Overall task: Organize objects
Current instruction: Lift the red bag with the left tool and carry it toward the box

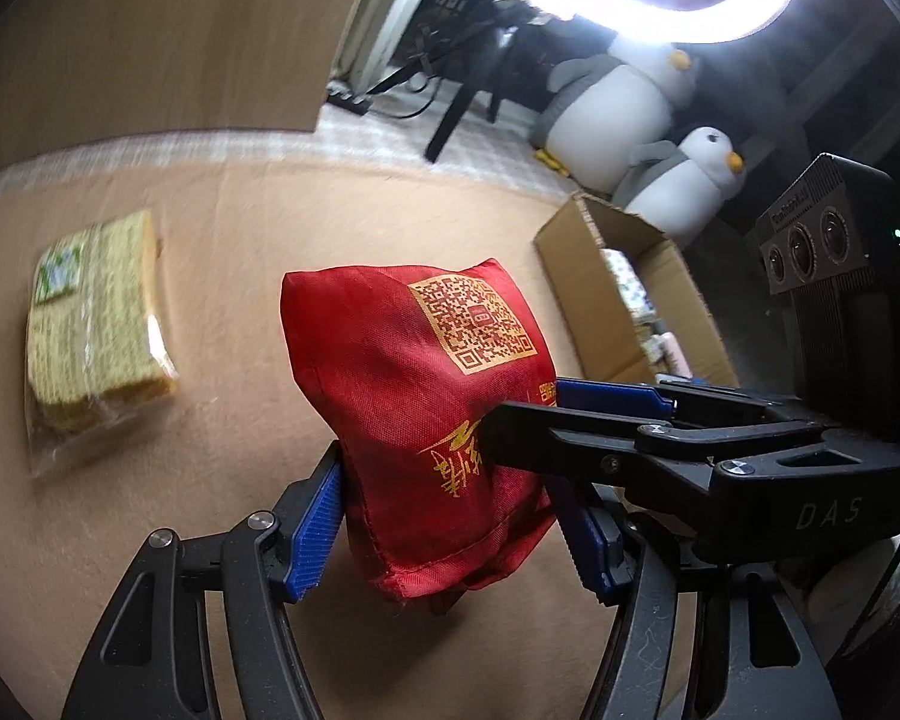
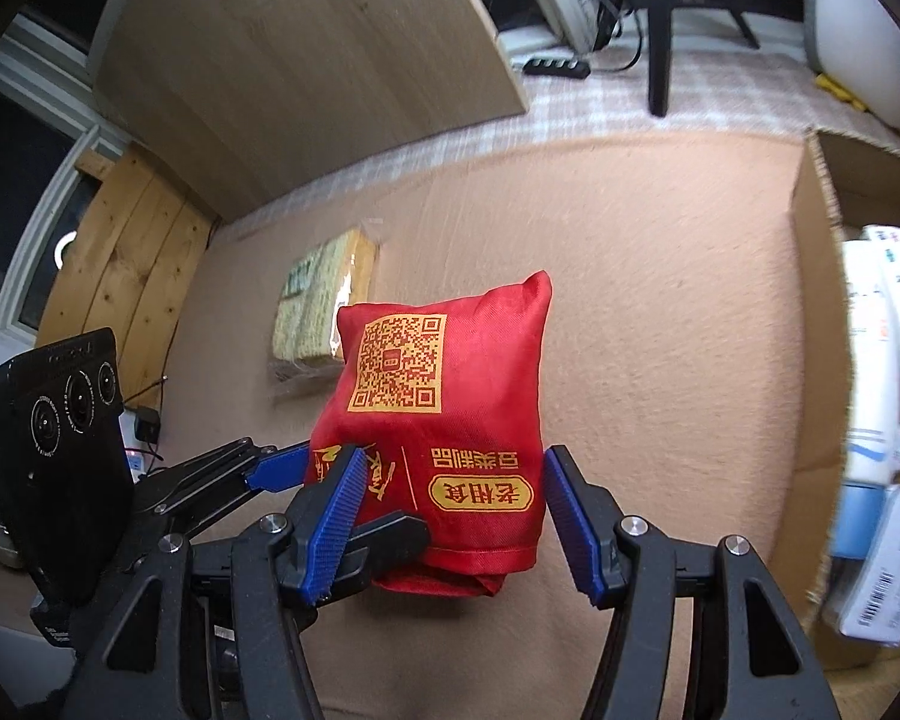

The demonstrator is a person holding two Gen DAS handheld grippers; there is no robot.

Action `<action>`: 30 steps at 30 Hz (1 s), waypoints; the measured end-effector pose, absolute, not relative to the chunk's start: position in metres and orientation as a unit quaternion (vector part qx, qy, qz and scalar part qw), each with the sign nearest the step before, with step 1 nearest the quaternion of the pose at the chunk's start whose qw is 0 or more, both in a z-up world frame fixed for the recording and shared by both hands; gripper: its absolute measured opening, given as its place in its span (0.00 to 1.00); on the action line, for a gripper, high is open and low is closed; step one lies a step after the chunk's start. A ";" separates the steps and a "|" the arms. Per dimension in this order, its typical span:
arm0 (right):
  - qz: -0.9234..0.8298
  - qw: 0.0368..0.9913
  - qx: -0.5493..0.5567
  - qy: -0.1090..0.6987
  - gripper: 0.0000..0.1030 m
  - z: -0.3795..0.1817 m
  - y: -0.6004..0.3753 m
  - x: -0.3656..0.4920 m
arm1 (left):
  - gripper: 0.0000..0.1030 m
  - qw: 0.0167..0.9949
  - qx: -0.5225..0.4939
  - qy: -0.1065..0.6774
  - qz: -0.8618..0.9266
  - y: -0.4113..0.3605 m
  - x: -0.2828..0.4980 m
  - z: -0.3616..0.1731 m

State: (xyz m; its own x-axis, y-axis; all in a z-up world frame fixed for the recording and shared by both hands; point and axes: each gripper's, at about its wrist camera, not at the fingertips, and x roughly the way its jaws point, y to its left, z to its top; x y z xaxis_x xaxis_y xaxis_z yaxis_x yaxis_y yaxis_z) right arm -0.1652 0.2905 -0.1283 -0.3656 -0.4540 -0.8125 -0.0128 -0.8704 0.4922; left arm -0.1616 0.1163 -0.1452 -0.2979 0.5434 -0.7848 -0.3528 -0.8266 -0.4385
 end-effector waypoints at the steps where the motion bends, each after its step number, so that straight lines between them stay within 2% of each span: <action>1: -0.800 0.136 0.543 -0.215 0.55 -0.125 0.294 -0.163 | 0.66 0.284 -0.519 -0.089 0.801 0.120 -0.161 -0.141; 17: -0.843 0.052 0.488 -0.221 0.55 -0.077 0.378 -0.118 | 0.66 0.354 -0.480 -0.045 0.802 0.228 -0.157 -0.095; 30: -0.853 -0.019 0.468 -0.228 0.55 -0.072 0.467 -0.099 | 0.66 0.396 -0.477 -0.019 0.784 0.334 -0.172 -0.095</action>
